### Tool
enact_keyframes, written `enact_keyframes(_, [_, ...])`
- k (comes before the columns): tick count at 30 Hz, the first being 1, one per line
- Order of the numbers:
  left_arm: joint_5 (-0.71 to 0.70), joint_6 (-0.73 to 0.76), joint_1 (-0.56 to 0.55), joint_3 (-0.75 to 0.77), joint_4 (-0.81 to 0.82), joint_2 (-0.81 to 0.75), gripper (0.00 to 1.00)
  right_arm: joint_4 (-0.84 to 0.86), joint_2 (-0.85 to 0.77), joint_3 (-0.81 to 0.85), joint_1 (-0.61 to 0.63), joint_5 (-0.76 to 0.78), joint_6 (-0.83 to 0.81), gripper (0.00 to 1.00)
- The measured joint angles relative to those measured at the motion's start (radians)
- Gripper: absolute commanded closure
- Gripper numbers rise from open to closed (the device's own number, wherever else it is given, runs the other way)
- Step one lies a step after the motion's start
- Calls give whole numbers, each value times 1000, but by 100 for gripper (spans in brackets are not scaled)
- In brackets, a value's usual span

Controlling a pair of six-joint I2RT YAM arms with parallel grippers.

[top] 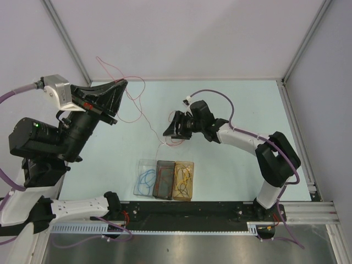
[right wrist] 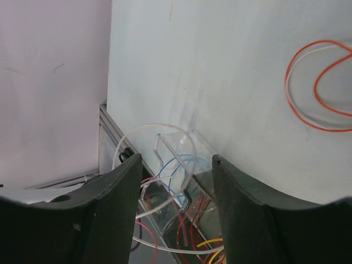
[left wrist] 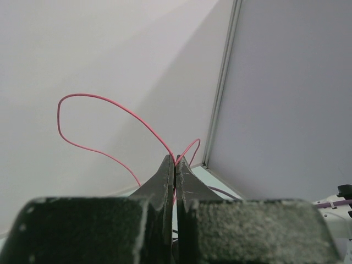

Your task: Untangle the cables

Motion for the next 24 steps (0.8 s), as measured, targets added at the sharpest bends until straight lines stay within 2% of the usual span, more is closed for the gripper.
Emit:
enact_keyframes(2, [0, 3, 0, -1, 1, 0, 100, 4, 1, 0, 17, -5, 7, 56])
enact_keyframes(3, [0, 3, 0, -1, 2, 0, 100, 5, 1, 0, 25, -8, 13, 68])
enact_keyframes(5, [0, 4, 0, -2, 4, 0, 100, 3, 1, 0, 37, -13, 15, 81])
enact_keyframes(6, [0, 5, 0, -2, 6, 0, 100, 1, 1, 0, 43, -15, 18, 91])
enact_keyframes(8, [0, 10, 0, -2, 9, 0, 100, -4, 1, 0, 48, -19, 19, 100])
enact_keyframes(18, [-4, 12, 0, 0, 6, 2, 100, -31, 0, 0, 15, -31, 0, 100])
enact_keyframes(20, [-8, 16, 0, 11, -5, 5, 100, -75, 0, 0, -33, -25, -34, 100])
enact_keyframes(24, [-18, 37, 0, 44, -26, 5, 100, -203, -22, -10, -242, 89, -129, 100])
